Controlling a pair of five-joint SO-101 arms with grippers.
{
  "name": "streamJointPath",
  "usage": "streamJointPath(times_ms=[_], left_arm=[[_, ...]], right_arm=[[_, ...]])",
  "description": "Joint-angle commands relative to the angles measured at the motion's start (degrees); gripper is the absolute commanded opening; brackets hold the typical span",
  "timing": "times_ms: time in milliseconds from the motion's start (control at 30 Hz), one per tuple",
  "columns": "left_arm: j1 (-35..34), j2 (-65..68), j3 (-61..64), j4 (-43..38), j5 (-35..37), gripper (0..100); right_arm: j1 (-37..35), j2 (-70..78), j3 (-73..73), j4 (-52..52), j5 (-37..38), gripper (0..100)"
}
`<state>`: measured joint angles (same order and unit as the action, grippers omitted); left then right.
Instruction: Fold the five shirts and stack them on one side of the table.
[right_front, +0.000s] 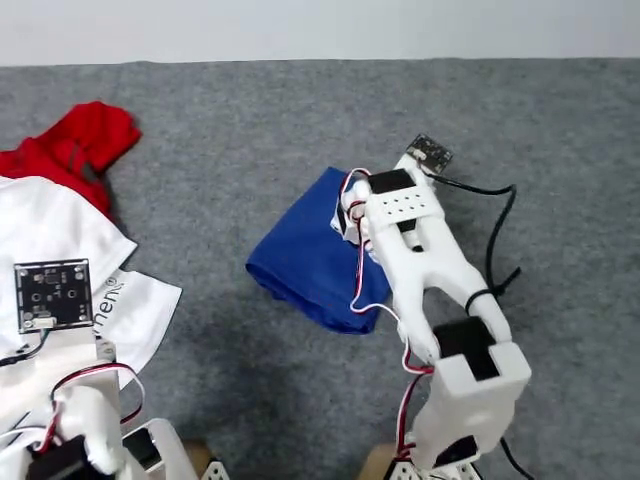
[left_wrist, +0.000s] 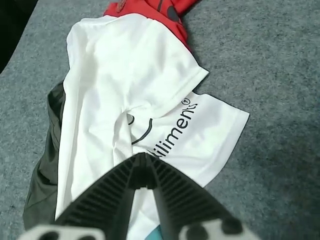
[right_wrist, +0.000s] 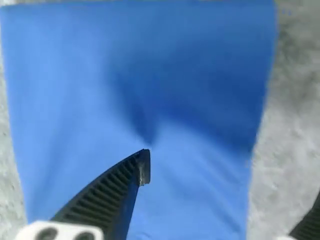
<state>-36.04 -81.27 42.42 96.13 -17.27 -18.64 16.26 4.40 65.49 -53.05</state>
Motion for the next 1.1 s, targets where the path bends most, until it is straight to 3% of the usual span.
streamJointPath(times_ms=[0, 333, 867, 1067], left_arm=[[-0.26, -0.26, 0.66, -1.41, 0.26, 0], [-0.26, -0.09, 0.92, -1.41, 0.53, 0], [-0.26, -0.26, 0.92, -1.41, 0.53, 0], [-0.26, -0.35, 0.75, -1.41, 0.53, 0]], right_arm=[[-0.04, 0.84, -0.44, -3.91, -0.09, 48.2], [-0.92, 6.37, -0.44, -12.88, 0.0, 46.7], [0.4, 8.57, -1.67, -17.01, 2.46, 0.5], [3.12, 3.56, -1.23, -16.48, 3.6, 0.9]])
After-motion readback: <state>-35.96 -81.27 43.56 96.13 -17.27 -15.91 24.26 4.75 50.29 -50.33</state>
